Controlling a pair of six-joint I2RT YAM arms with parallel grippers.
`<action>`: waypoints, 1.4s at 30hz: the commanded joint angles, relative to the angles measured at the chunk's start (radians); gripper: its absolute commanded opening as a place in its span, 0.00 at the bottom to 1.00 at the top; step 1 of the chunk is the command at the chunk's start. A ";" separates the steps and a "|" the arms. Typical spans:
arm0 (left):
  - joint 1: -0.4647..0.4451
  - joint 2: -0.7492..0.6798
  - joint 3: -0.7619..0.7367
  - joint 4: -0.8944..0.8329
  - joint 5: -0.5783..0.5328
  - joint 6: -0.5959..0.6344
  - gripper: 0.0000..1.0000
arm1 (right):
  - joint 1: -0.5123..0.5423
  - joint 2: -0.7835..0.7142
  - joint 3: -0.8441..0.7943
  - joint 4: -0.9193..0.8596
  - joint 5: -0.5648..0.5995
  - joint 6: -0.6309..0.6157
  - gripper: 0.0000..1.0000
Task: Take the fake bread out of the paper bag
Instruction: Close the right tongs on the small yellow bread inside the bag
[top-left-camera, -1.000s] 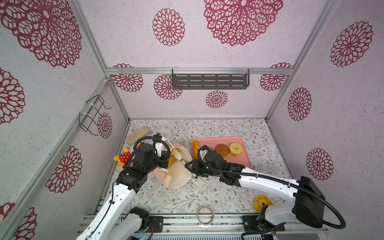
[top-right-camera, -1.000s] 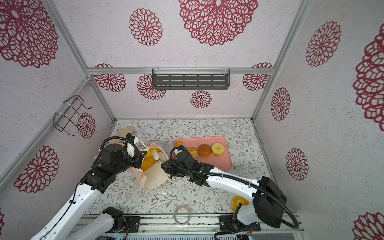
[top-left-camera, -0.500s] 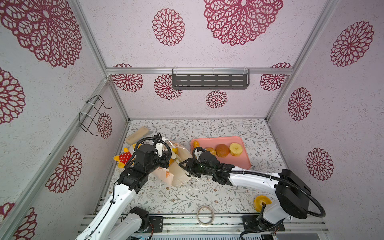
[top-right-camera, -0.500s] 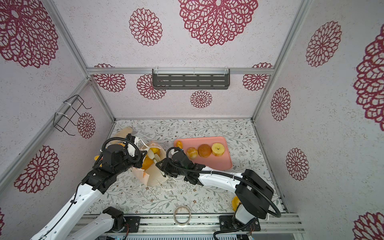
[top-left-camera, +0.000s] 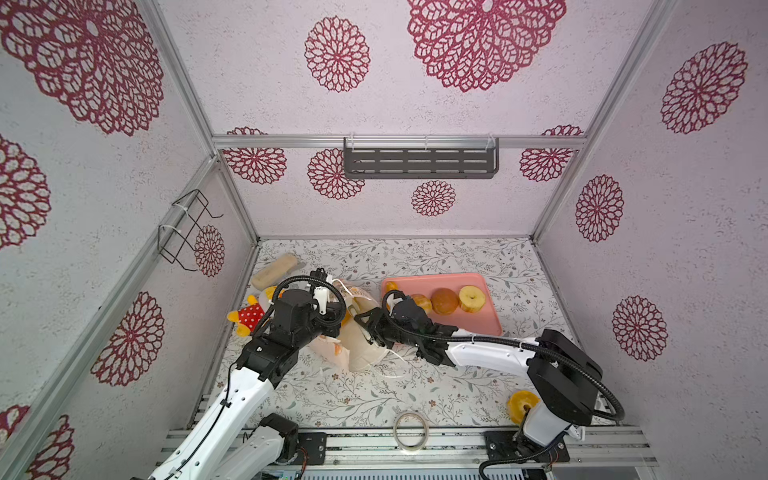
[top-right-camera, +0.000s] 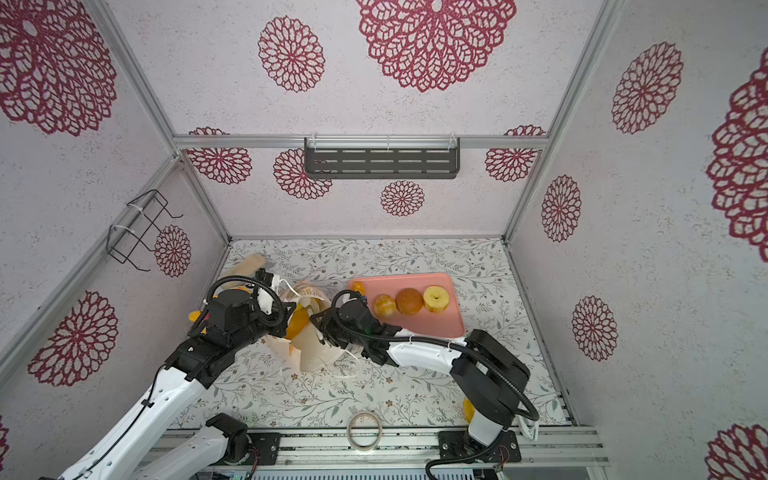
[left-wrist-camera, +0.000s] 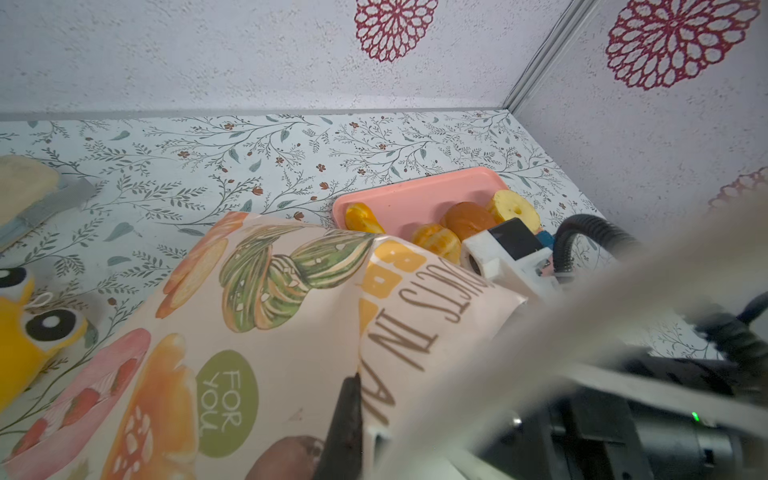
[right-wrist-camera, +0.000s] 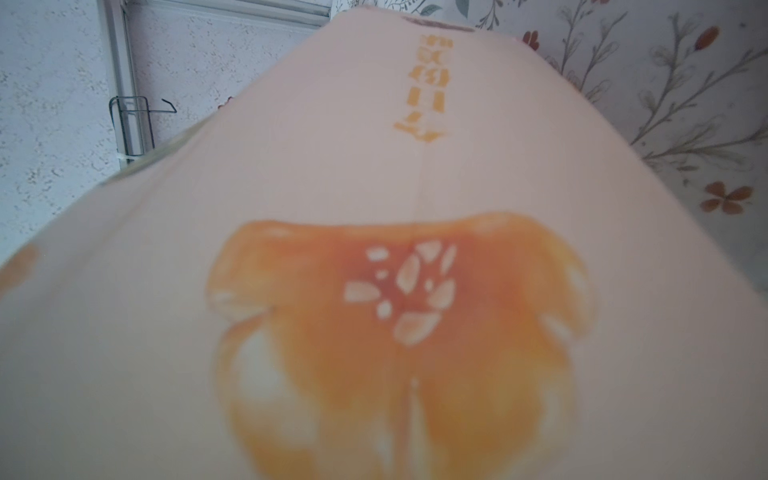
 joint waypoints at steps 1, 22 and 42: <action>-0.016 0.003 0.021 0.034 0.000 -0.004 0.00 | -0.006 -0.001 0.028 0.092 0.012 0.042 0.45; -0.022 0.029 0.026 0.054 -0.071 -0.028 0.00 | -0.015 -0.085 0.017 -0.088 0.031 -0.025 0.47; -0.028 0.030 0.015 0.069 -0.026 -0.029 0.00 | -0.069 0.029 0.115 -0.020 -0.062 -0.031 0.46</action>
